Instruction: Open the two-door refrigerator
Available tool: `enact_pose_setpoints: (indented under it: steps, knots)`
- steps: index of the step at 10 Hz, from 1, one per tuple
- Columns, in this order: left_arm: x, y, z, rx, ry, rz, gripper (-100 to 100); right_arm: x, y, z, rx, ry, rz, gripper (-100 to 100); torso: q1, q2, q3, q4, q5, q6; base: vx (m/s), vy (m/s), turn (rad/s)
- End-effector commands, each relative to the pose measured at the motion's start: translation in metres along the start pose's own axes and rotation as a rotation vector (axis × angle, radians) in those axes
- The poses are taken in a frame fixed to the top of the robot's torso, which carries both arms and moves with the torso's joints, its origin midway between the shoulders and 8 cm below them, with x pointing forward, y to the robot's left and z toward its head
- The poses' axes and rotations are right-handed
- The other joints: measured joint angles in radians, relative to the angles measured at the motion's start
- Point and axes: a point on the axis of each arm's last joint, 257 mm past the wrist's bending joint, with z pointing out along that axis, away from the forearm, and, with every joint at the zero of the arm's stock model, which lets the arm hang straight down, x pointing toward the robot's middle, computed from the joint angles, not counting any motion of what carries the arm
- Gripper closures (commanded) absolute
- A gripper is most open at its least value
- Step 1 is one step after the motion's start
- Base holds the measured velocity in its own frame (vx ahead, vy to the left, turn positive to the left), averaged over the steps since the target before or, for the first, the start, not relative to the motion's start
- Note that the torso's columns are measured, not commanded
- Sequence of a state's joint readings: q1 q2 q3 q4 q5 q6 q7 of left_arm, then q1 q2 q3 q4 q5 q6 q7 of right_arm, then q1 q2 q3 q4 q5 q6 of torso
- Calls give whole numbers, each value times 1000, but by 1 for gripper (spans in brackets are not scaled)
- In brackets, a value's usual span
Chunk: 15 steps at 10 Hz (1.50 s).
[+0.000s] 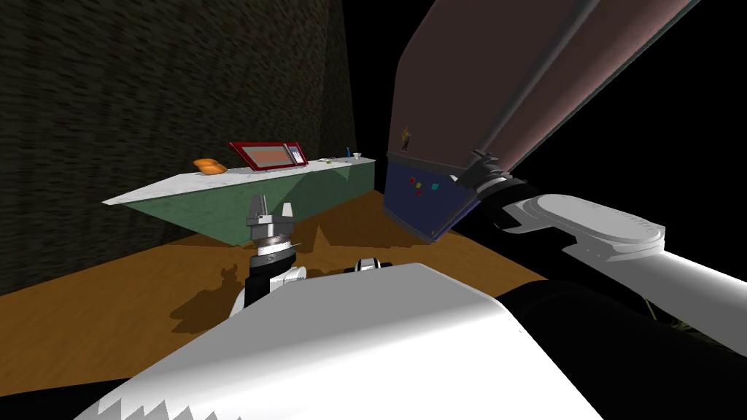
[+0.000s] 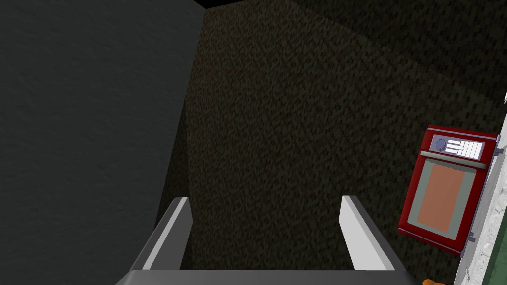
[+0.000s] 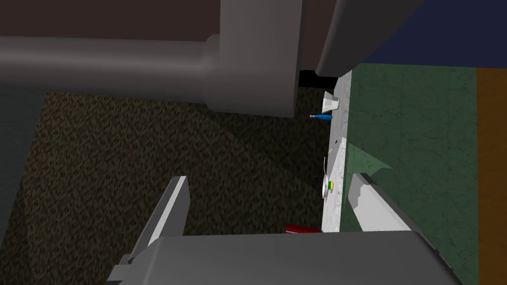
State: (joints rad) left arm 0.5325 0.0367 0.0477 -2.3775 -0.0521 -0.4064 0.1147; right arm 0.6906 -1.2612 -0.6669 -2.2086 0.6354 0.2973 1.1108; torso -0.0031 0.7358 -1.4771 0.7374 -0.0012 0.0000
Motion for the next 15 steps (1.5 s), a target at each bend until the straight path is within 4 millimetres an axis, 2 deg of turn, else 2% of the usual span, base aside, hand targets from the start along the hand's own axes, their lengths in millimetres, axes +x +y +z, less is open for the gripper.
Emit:
enact_pose_setpoints:
  steps: [1,3,4,5,6,8,9,13,14,15]
  knots:
    - [0,0,0,0,0,0,0,-16,-6,0,10,-37,3,-100,3,-1,-1,0,1,0,-65,-230,45]
    - [0,0,0,0,0,0,0,-17,-7,0,10,-39,2,-100,3,2,1,0,1,0,-26,-192,28]
    - [0,0,0,0,0,0,0,-15,-14,6,11,-43,11,-100,10,1,0,0,3,0,93,-27,-38]
    - [0,0,0,0,0,0,0,-15,-10,3,11,-41,5,-100,13,-4,-2,-1,4,0,60,-13,-10]
    - [0,0,0,0,0,0,0,-15,-11,4,11,-41,7,100,10,-1,-1,-1,3,0,10,-7,-13]
    - [0,0,0,0,0,-1,0,4,-14,5,17,7,-4,100,7,-1,0,-4,-1,0,10,224,-44]
    - [0,0,0,0,-1,-1,0,4,-14,5,17,7,-4,100,13,-1,0,-3,1,0,36,303,-49]
    - [0,0,0,0,-1,-1,0,43,-13,3,15,100,-24,100,8,-5,-5,-3,4,-4,49,377,-49]
    - [0,0,0,0,-1,-1,0,43,-13,3,15,100,-24,100,6,-3,-3,-2,3,-3,57,302,-26]
    - [0,0,0,0,0,-1,0,53,-13,3,15,123,-29,100,-1,-3,-4,0,3,-4,91,277,-33]
